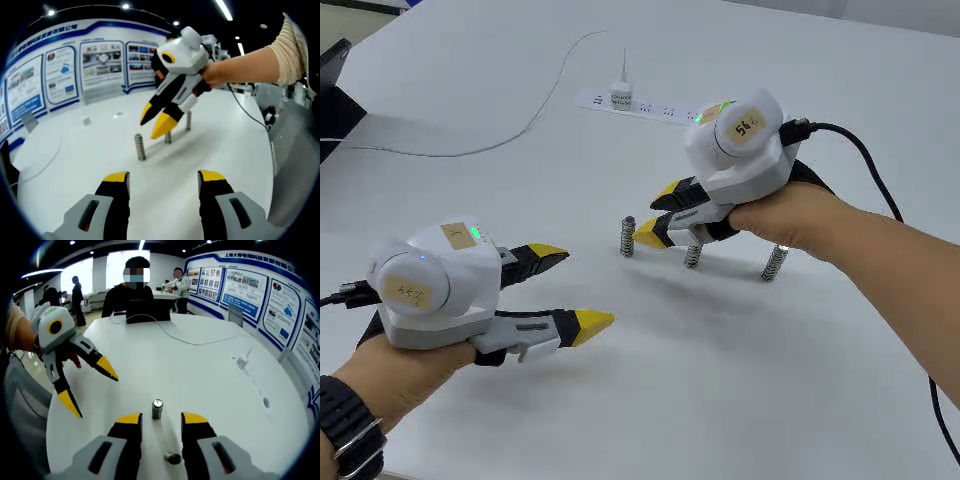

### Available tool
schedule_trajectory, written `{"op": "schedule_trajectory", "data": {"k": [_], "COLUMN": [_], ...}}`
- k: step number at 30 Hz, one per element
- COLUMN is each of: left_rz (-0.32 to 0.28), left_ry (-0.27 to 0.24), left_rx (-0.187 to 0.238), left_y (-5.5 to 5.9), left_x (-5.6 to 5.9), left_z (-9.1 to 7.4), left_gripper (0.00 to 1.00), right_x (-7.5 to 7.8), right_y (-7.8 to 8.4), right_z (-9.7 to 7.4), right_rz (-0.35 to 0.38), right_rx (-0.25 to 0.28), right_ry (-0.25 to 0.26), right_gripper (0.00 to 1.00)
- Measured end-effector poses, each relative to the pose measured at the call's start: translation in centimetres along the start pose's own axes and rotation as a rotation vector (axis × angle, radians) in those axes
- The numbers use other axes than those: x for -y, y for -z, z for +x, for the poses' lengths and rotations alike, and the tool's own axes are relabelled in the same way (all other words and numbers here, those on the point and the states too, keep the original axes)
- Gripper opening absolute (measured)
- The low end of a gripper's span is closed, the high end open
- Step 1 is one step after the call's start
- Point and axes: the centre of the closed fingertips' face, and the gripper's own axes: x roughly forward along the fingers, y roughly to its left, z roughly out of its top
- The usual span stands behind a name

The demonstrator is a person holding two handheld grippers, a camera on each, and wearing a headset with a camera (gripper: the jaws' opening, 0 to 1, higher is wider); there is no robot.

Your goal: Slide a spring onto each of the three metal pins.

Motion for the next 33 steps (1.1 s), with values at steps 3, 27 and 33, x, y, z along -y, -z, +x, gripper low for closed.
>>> {"op": "schedule_trajectory", "data": {"k": [3,27,33], "left_rz": [0.002,0.007,0.008], "left_ry": [-0.001,0.003,0.003], "left_rx": [-0.001,-0.019,-0.019], "left_y": [0.0,-0.2,-0.3], "left_x": [-0.2,-0.2,-0.1], "left_z": [0.0,0.6,0.7], "left_gripper": [0.56,0.58,0.59], "right_x": [0.1,2.3,2.9], "right_y": [0.2,3.0,4.5], "right_z": [-0.5,-5.9,-7.4], "right_rz": [0.003,0.062,0.095], "right_rx": [0.007,0.068,0.074], "right_ry": [0.010,0.120,0.161], "right_gripper": [0.33,0.48,0.50]}}
